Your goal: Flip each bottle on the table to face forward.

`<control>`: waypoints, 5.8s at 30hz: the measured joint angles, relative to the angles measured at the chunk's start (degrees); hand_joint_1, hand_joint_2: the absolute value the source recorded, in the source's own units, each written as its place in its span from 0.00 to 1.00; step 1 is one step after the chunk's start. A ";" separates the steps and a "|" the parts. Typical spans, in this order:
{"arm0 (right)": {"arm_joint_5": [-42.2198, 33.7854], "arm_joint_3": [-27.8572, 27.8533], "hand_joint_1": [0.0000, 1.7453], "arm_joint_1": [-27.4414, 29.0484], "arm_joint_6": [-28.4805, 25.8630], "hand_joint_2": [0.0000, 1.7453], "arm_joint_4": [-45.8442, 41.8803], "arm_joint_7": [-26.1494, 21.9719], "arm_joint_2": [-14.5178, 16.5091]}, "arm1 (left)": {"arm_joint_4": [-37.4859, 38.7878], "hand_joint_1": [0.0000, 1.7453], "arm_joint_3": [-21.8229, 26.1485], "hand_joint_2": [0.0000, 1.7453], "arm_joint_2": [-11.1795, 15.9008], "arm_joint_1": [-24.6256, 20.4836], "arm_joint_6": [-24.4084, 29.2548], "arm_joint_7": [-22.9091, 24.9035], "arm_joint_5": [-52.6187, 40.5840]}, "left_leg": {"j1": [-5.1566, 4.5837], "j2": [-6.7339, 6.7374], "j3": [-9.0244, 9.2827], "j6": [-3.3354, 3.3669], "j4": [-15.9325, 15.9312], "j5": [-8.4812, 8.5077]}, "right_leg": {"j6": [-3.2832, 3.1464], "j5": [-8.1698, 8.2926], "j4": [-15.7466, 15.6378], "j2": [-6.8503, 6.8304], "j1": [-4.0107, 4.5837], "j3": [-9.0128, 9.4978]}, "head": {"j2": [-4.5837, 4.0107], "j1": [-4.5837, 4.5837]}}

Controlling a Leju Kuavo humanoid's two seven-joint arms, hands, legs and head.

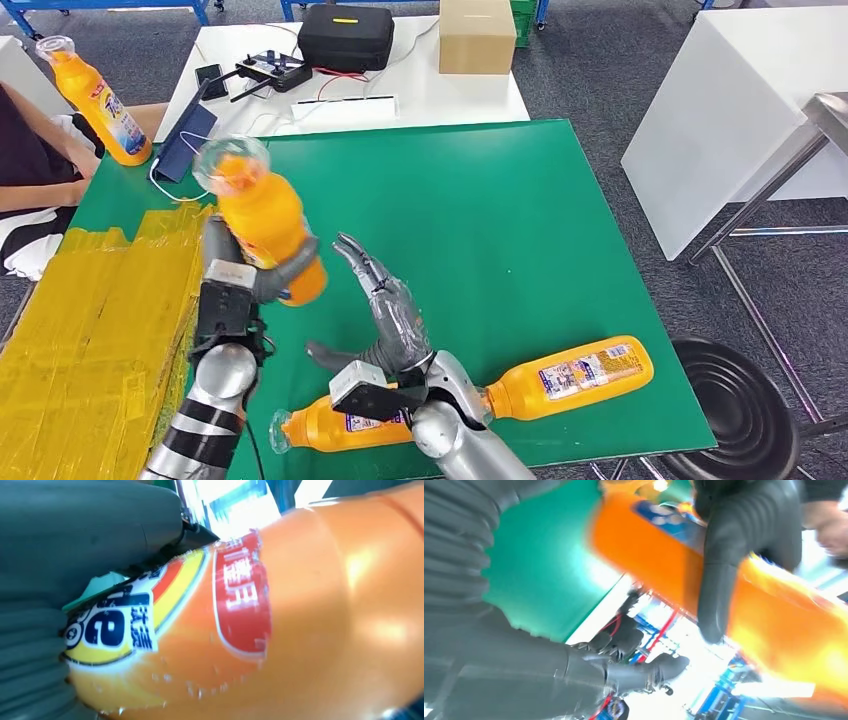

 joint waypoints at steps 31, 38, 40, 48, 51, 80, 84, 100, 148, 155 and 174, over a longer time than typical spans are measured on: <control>-8.90 -9.84 0.00 7.25 6.56 1.00 -25.53 -2.17 -7.35 | 56.49 1.00 12.51 1.00 23.23 -35.32 -38.26 26.05 -51.94 | 0.11 0.24 -0.09 -0.22 0.00 0.25 | -0.18 0.18 0.06 0.20 0.14 -0.13 | -0.01 0.02; -9.04 -10.30 0.00 7.22 6.76 1.00 -25.53 -2.40 -7.36 | 59.35 1.00 12.51 1.00 23.79 -35.53 -39.49 24.57 -51.07 | 0.13 0.23 -0.11 -0.23 -0.01 0.25 | -0.18 0.17 0.07 0.20 0.16 -0.15 | 0.00 0.02; -9.18 -10.31 0.00 7.15 6.96 1.00 -25.52 -2.41 -7.37 | 59.79 1.00 12.53 1.00 24.08 -35.07 -39.94 22.45 -49.80 | 0.13 0.23 -0.12 -0.23 -0.01 0.25 | -0.18 0.17 0.08 0.21 0.15 -0.14 | 0.00 0.02; -10.02 -10.75 0.00 6.78 7.87 1.00 -25.09 -2.27 -7.62 | 59.70 0.00 13.05 1.00 25.03 -30.31 -37.38 14.06 -43.75 | 0.11 0.24 -0.11 -0.23 -0.01 0.25 | -0.18 0.17 0.07 0.19 0.14 -0.15 | -0.01 0.03; -10.04 -10.90 0.00 6.71 8.03 1.00 -24.82 -2.17 -7.73 | 58.93 0.00 13.01 1.00 25.03 -28.33 -36.22 13.74 -42.93 | 0.11 0.24 -0.12 -0.22 -0.01 0.25 | -0.18 0.17 0.06 0.20 0.14 -0.15 | -0.01 0.03; -10.40 -11.50 0.00 5.43 9.02 1.00 -21.31 -0.54 -7.84 | 47.35 0.00 15.96 1.00 24.04 -20.26 -36.70 5.33 -14.07 | 0.11 0.23 -0.11 -0.22 -0.01 0.25 | -0.18 0.17 0.06 0.19 0.14 -0.14 | 0.00 0.03; -10.74 -11.69 0.00 5.21 9.47 1.00 -19.94 -0.53 -7.97 | 38.82 0.00 18.07 1.00 24.97 -15.78 -43.49 0.75 -1.11 | 0.12 0.25 -0.13 -0.22 -0.02 0.24 | -0.18 0.17 0.06 0.20 0.15 -0.17 | -0.01 0.03; 7.41 -5.91 0.00 1.88 14.82 1.00 -15.23 4.18 -14.88 | 18.81 0.00 20.63 1.00 23.18 -4.51 -46.44 -6.16 16.51 | 0.07 0.10 -0.12 -0.21 -0.01 0.23 | -0.18 0.16 0.00 0.06 0.12 -0.14 | 0.00 0.02; 10.17 7.00 0.00 -3.74 25.71 1.00 -15.74 7.56 -32.59 | 16.89 0.00 16.81 1.00 10.33 -5.46 -40.24 -6.49 21.00 | 0.04 -0.01 -0.14 -0.18 0.00 0.23 | -0.15 0.18 -0.03 -0.01 0.08 -0.09 | -0.01 0.01; 12.25 12.19 0.00 -10.93 25.10 1.00 -8.44 11.26 -26.46 | 16.98 0.00 16.64 1.00 9.58 -5.16 -43.27 -7.53 23.48 | 0.08 -0.02 -0.14 -0.20 0.00 0.24 | -0.15 0.18 -0.01 -0.03 0.15 -0.10 | -0.01 -0.01; -0.49 19.80 0.00 -15.25 30.76 1.00 -2.10 7.88 -22.54 | 20.56 0.00 16.05 1.00 8.94 -8.01 -43.73 -8.30 24.43 | 0.06 -0.04 -0.14 -0.20 0.01 0.24 | -0.15 0.19 -0.01 -0.03 0.12 -0.10 | -0.01 0.00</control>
